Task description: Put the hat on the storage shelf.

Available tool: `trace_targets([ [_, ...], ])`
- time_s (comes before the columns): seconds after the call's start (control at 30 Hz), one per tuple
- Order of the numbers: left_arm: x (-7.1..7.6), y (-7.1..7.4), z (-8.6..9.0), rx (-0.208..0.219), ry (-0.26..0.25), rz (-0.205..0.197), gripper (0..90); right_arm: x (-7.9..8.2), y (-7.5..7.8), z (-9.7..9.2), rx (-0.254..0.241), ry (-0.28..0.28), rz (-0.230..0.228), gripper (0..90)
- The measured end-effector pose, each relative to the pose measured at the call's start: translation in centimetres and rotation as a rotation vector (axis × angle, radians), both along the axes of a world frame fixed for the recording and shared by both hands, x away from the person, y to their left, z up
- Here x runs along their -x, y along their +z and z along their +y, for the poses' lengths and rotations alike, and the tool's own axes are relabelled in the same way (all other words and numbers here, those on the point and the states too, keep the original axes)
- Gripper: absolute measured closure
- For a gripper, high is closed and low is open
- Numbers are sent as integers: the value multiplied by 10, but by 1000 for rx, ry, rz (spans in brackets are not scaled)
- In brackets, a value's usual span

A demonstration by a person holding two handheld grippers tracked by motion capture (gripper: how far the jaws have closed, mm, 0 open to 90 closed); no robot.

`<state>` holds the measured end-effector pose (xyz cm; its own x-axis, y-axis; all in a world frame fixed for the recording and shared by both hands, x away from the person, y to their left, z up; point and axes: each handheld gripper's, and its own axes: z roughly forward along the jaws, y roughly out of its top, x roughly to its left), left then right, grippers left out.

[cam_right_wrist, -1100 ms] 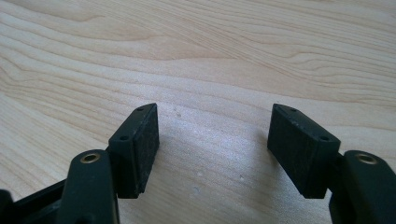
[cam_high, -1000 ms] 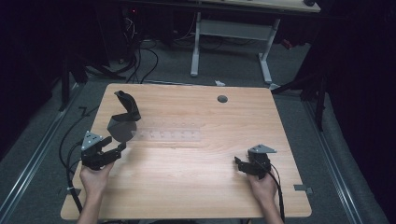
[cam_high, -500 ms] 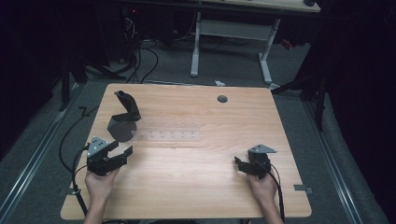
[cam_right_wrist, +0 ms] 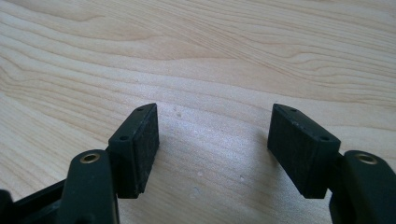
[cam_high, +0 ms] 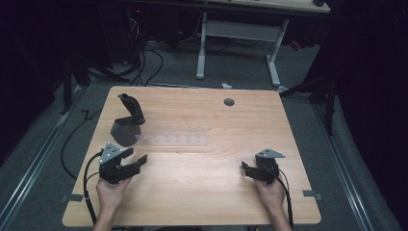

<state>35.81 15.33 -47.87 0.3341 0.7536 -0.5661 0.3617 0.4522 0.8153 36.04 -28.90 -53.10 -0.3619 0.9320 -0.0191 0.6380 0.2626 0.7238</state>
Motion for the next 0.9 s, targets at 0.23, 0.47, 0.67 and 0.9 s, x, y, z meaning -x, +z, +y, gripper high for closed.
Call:
trace_targets([
  [0.23,3,-4,-16,-15,-52,12,361,0,0,0,-2,-1,2,342],
  [0.47,5,-15,-35,-48,-99,29,368,0,0,0,-4,-1,2,341],
  [0.67,3,-24,-47,-82,-124,51,370,0,0,0,-2,0,1,341],
  [0.9,-2,-36,-56,-108,-135,95,371,1,0,0,-1,1,1,341],
])
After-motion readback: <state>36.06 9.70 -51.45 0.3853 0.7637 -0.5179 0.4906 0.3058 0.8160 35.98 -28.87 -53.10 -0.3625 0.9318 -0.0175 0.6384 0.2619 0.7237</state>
